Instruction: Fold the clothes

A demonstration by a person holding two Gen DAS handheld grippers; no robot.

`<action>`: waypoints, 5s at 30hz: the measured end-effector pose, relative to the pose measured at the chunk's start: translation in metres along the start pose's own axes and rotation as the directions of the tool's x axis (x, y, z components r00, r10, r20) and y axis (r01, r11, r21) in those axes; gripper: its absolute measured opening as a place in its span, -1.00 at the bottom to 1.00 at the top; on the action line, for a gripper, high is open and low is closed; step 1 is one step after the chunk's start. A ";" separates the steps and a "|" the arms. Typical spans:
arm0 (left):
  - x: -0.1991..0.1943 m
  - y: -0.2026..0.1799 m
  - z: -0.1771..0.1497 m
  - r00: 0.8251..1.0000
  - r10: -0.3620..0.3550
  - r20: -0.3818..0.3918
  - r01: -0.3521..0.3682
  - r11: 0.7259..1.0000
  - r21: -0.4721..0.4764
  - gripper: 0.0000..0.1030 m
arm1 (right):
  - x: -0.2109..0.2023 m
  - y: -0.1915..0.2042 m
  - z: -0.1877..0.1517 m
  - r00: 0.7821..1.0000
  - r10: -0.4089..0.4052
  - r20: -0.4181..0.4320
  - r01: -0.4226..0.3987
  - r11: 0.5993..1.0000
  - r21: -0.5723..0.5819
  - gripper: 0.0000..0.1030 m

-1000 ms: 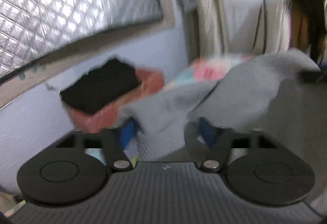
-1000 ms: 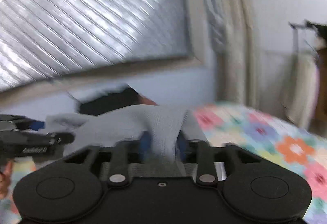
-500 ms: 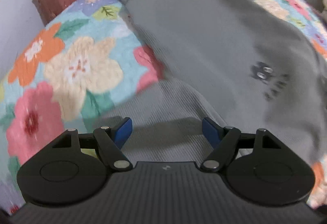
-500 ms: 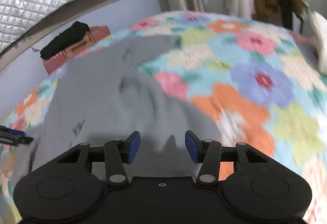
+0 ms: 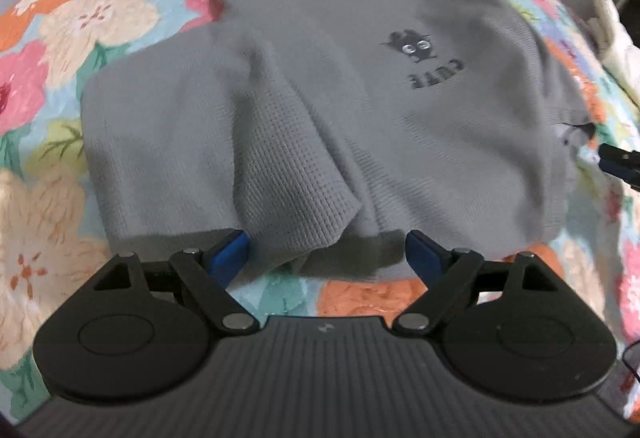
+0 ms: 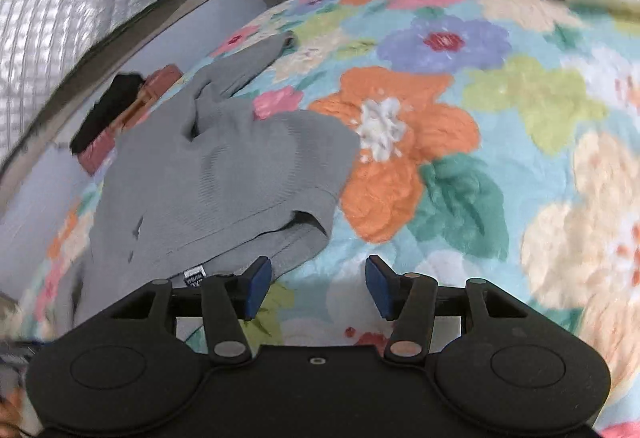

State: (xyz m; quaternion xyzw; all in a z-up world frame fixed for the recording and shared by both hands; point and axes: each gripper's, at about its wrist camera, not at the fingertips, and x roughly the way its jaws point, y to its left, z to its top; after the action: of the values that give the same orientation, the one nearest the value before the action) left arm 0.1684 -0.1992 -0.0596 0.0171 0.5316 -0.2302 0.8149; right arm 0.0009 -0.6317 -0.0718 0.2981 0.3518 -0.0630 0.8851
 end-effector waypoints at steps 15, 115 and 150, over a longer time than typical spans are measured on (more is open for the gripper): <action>-0.027 -0.027 0.005 0.955 0.163 0.248 -0.239 0.919 0.313 -0.85 | 0.026 0.040 0.013 0.992 0.069 0.102 -0.064 0.997 -0.049 -0.84; -0.029 -0.053 -0.019 0.994 -0.044 0.104 -0.018 0.848 0.530 -0.05 | 0.000 0.037 -0.015 0.995 -0.006 -0.095 -0.044 0.855 -0.518 0.17; -0.033 -0.046 -0.037 0.979 0.132 0.158 -0.187 0.891 0.414 -0.68 | -0.032 0.057 -0.020 0.993 -0.110 -0.033 0.071 0.813 -0.578 -0.83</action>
State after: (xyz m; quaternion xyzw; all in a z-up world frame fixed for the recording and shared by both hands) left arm 0.1079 -0.2185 -0.0366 0.2239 0.4130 -0.2738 0.8393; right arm -0.0163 -0.5767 -0.0346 0.0016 0.3967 0.0137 0.9178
